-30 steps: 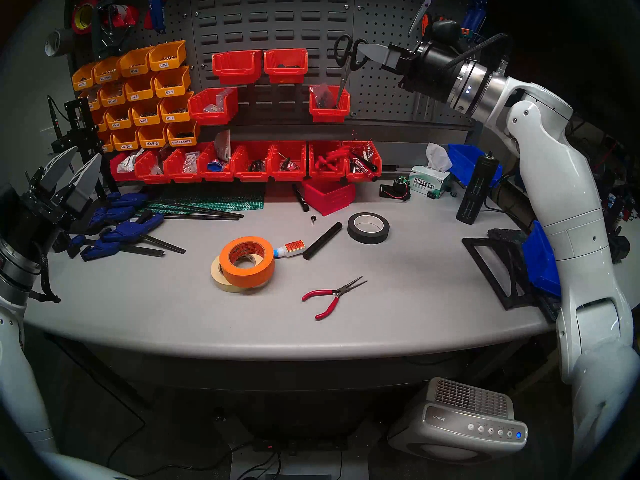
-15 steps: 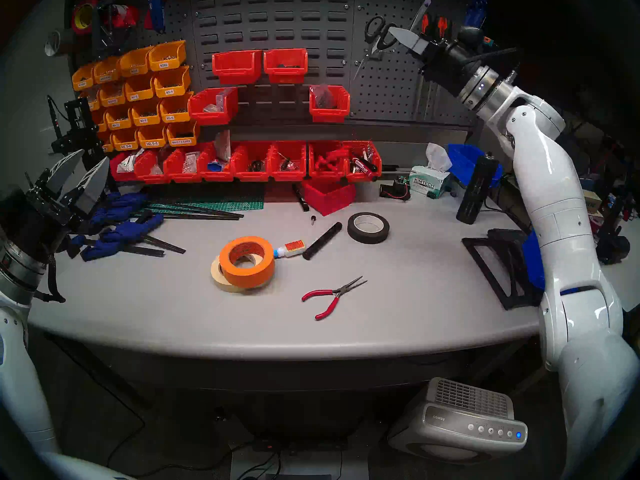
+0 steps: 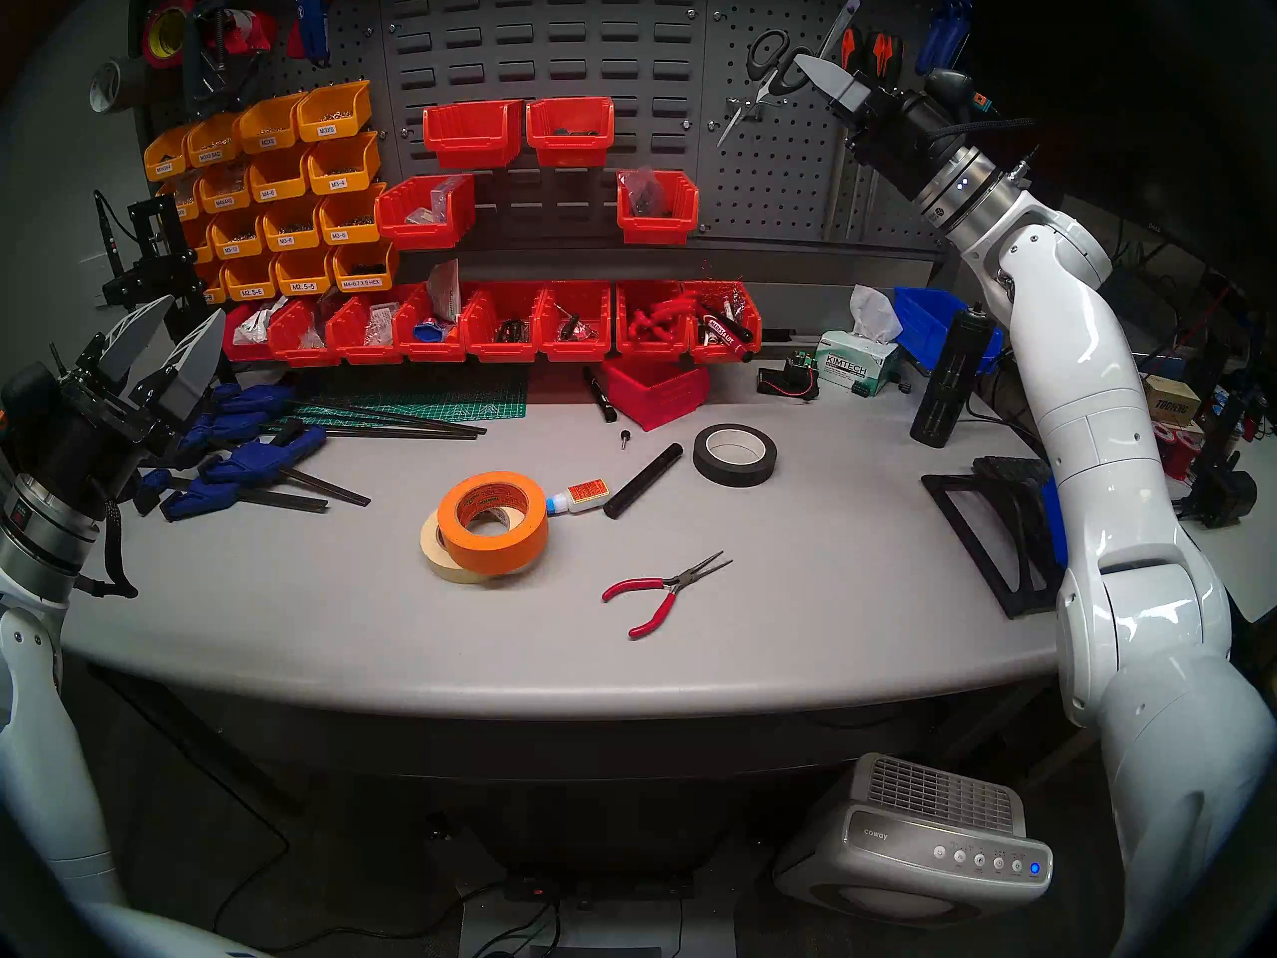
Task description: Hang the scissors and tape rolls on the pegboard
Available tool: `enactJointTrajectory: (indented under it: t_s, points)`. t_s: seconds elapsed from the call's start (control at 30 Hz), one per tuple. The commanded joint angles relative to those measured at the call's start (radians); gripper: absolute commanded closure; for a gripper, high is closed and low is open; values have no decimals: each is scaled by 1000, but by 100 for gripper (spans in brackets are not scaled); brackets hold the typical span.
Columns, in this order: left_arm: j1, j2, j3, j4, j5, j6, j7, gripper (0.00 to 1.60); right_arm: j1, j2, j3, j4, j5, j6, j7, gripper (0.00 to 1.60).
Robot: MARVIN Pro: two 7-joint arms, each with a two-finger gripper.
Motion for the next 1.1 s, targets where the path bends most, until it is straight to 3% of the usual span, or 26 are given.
enactJointTrajectory:
  t_s: [0.0, 1.07]
  points:
    - [-22, 11, -6, -6, -5, -14, -1, 0, 43, -13, 10, 4, 9, -2, -5, 160]
    - [-46, 37, 20, 10, 17, -21, 29, 0, 221, -146, -60, 304, -30, -28, 35, 160]
